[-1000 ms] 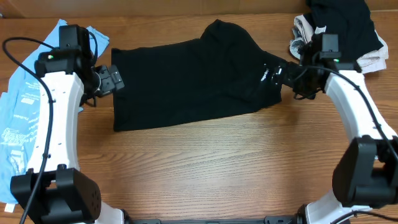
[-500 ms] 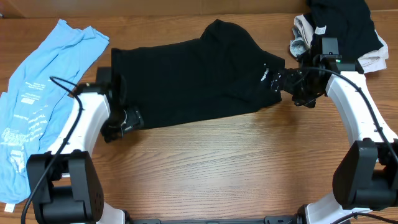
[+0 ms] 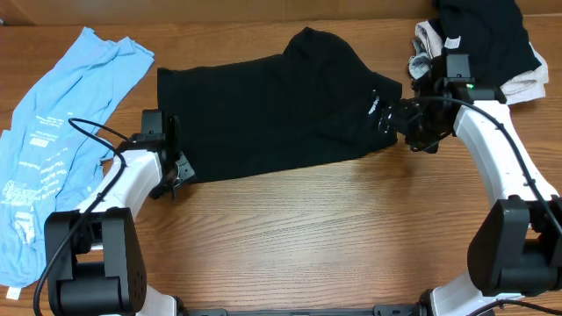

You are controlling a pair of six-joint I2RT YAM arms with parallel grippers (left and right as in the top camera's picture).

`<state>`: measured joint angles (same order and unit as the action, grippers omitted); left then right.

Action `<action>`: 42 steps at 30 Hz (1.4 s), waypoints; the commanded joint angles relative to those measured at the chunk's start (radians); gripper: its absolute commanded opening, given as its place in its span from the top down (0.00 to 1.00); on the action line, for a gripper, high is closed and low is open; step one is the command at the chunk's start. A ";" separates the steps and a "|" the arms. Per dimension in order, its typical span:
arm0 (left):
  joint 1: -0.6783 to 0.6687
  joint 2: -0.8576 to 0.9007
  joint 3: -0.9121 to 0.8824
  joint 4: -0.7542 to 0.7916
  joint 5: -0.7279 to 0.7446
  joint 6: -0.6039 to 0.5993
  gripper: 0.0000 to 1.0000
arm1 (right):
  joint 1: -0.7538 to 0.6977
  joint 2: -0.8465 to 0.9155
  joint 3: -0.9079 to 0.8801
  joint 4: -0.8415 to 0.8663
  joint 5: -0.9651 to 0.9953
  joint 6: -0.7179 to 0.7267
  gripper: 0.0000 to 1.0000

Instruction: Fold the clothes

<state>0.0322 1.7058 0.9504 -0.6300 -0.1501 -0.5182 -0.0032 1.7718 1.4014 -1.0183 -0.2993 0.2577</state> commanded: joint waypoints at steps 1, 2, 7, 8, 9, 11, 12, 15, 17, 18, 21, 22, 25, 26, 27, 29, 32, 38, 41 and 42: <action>0.002 0.007 -0.017 0.008 -0.054 -0.014 0.44 | 0.018 -0.011 -0.002 0.002 0.010 -0.003 0.10; 0.002 0.007 -0.019 0.007 -0.066 -0.019 0.43 | 0.021 -0.010 -0.002 0.002 0.010 -0.003 0.10; 0.002 0.009 -0.043 0.045 -0.104 -0.022 0.41 | 0.023 -0.010 -0.002 0.002 0.040 -0.003 0.10; 0.002 0.010 -0.049 0.057 -0.104 -0.022 0.42 | 0.023 -0.010 -0.002 0.002 0.042 -0.003 0.10; 0.002 0.013 -0.052 0.067 -0.102 -0.022 0.47 | 0.023 -0.010 -0.002 0.001 0.044 -0.003 0.11; 0.002 0.027 -0.054 0.082 -0.093 -0.022 0.56 | 0.023 -0.010 -0.002 0.002 0.044 -0.003 0.13; 0.002 0.034 -0.054 0.086 -0.092 -0.022 0.58 | 0.023 -0.010 -0.002 0.002 0.045 -0.003 0.13; 0.002 0.055 -0.054 0.093 -0.092 -0.022 0.69 | 0.023 -0.010 -0.002 -0.002 0.055 -0.002 0.17; 0.002 0.068 -0.054 0.093 -0.093 -0.022 0.94 | 0.023 -0.010 -0.002 -0.018 0.083 -0.002 0.22; 0.002 0.069 -0.054 0.092 -0.093 -0.022 0.96 | 0.023 -0.010 -0.002 -0.023 0.088 -0.002 0.23; 0.002 0.069 -0.054 0.092 -0.093 -0.022 0.95 | 0.023 -0.010 -0.007 -0.032 0.116 -0.001 0.23; 0.002 0.069 -0.054 0.091 -0.092 -0.022 0.96 | 0.023 -0.010 -0.014 -0.024 0.117 -0.001 0.23; 0.002 0.069 -0.054 0.083 -0.092 -0.022 0.96 | 0.023 -0.010 -0.053 0.026 0.115 0.002 0.25; 0.002 0.069 -0.054 0.077 -0.093 -0.022 0.96 | 0.023 -0.006 -0.092 0.078 0.115 0.002 0.27; 0.002 0.069 -0.054 0.074 -0.093 -0.022 0.96 | 0.023 -0.003 -0.111 0.105 0.114 0.002 0.29; 0.002 0.069 -0.054 0.071 -0.092 -0.022 0.96 | 0.023 0.003 -0.150 0.160 0.112 0.002 0.32; 0.002 0.069 -0.054 0.070 -0.067 -0.021 0.96 | 0.023 0.009 -0.225 0.290 0.126 0.003 0.35; 0.002 0.069 -0.054 0.059 -0.013 -0.022 0.96 | 0.023 0.010 -0.316 0.488 0.135 0.002 0.44; 0.002 0.069 -0.054 0.059 -0.009 -0.022 0.96 | 0.023 0.011 -0.351 0.543 0.143 0.010 0.45; 0.002 0.069 -0.054 0.059 -0.006 -0.022 0.96 | 0.023 0.011 -0.361 0.560 0.143 0.010 0.46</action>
<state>0.0307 1.7321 0.9195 -0.5442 -0.2024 -0.5293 0.0158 1.7805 1.0740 -0.4934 -0.1726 0.2615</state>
